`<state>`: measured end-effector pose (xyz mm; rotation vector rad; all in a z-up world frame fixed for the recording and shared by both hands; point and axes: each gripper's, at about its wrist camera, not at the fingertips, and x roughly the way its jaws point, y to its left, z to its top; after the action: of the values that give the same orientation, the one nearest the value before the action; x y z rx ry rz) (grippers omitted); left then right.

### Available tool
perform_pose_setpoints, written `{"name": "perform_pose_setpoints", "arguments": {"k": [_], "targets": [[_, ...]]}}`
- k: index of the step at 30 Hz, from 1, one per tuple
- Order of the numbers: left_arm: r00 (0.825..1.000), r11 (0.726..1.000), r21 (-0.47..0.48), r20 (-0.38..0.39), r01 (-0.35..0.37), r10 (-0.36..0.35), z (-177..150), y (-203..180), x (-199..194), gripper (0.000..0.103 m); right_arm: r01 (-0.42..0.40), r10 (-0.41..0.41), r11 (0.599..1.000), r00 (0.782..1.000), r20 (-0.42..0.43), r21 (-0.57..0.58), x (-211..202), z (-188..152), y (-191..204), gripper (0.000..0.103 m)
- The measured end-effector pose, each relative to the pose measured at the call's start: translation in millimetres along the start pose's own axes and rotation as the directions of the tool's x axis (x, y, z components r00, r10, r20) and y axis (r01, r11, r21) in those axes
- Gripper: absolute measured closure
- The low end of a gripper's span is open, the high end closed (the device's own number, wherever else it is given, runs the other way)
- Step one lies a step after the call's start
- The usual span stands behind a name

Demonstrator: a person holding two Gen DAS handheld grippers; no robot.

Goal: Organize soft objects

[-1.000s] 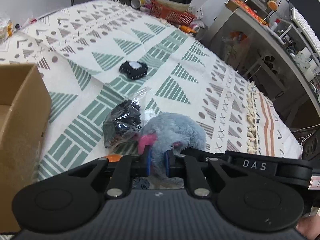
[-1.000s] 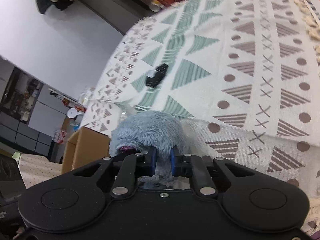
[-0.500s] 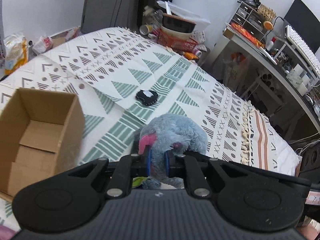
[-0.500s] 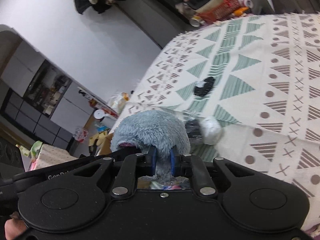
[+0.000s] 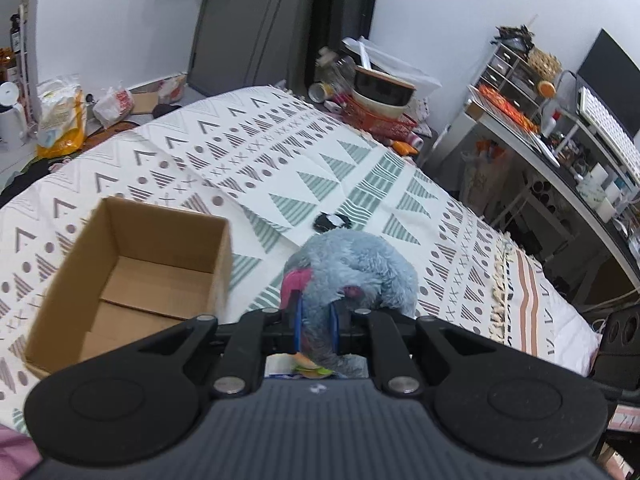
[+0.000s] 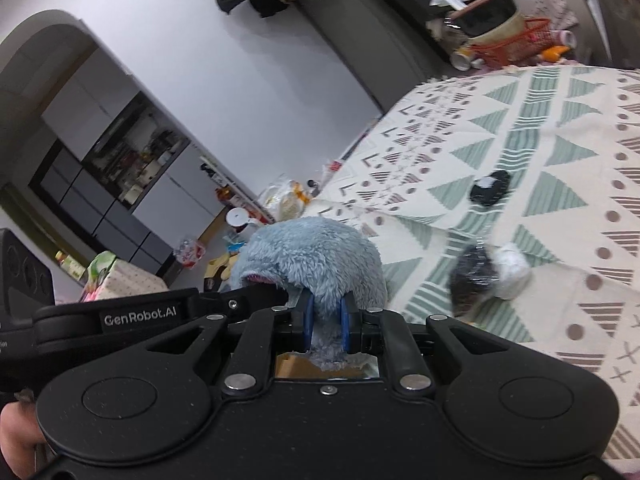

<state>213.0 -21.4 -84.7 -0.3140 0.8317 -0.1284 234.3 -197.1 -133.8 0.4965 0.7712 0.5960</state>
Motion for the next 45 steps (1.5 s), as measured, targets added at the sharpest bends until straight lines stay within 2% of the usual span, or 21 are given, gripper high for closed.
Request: {"name": "perform_pose_setpoints", "arguments": {"k": [8,19,32,38,45], "targets": [[0.999,0.999,-0.035,0.010,-0.037,0.038,7,37,-15,0.091,-0.048,0.047,0.998,0.998,-0.030,-0.034,27,-5,28,0.090],[0.996,0.989,-0.118,-0.018,-0.093,0.092,10,91,-18,0.091,-0.084,0.078,0.996,0.989,-0.124,-0.041,69,-13,53,0.090],[0.977,0.958,-0.207,-0.125,-0.198,0.175,-2,151,2,0.091,-0.051,0.025,0.995,0.965,-0.261,-0.090,123,-40,77,0.089],[0.966,0.946,-0.226,-0.167,-0.234,0.199,-5,167,12,0.090,-0.043,0.009,0.993,0.956,-0.292,-0.111,133,-47,84,0.085],[0.956,0.939,-0.216,-0.183,-0.266,0.228,-4,171,14,0.087,-0.024,-0.018,0.990,0.955,-0.297,-0.137,132,-50,89,0.085]]}}
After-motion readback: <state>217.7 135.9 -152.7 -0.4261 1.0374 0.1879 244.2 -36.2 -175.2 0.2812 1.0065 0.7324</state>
